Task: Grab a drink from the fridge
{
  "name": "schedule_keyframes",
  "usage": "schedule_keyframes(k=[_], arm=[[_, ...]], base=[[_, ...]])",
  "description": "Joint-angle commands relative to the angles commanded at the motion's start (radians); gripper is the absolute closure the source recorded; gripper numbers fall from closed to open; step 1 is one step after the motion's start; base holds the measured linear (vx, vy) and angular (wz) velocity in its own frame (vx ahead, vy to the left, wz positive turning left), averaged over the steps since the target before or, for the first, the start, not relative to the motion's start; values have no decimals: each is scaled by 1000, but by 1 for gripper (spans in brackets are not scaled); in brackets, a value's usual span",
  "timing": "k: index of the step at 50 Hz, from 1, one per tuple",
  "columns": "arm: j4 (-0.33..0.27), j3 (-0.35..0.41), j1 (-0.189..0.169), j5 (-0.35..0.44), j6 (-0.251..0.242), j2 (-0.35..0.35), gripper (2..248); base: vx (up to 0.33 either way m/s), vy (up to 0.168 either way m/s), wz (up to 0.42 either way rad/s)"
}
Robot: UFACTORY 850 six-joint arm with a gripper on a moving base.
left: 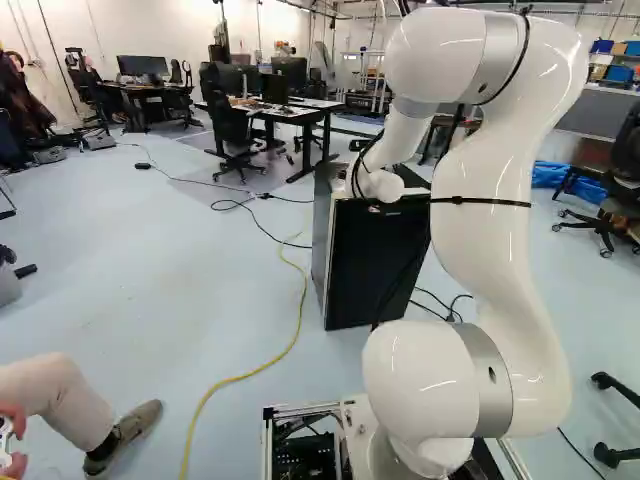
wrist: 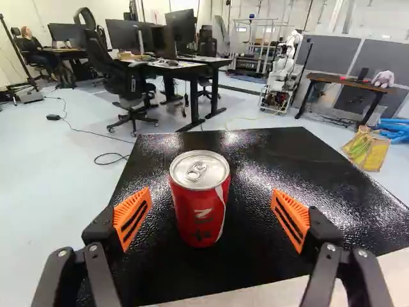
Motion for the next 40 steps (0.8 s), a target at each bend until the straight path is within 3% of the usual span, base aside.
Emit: schedule_keyframes(k=[10,11,15,16,21,22,26,27,31,32,40], arm=[[0,-2,0,0,0,-2,3],[0,-2,0,0,0,-2,24],[0,-2,0,0,0,-2,24],[0,-2,0,0,0,-2,62],[0,-2,0,0,0,-2,62],[0,-2,0,0,0,-2,100],[0,-2,0,0,0,-2,100],[0,-2,0,0,0,-2,138],[0,-2,0,0,0,-1,138],[0,-2,0,0,0,1,153],[0,0,0,0,0,14,153]], base=[[0,0,0],[0,0,0],[0,0,0],[0,0,0],[0,0,0],[0,0,0],[0,0,0],[0,0,0],[0,0,0],[0,0,0],[0,0,0]])
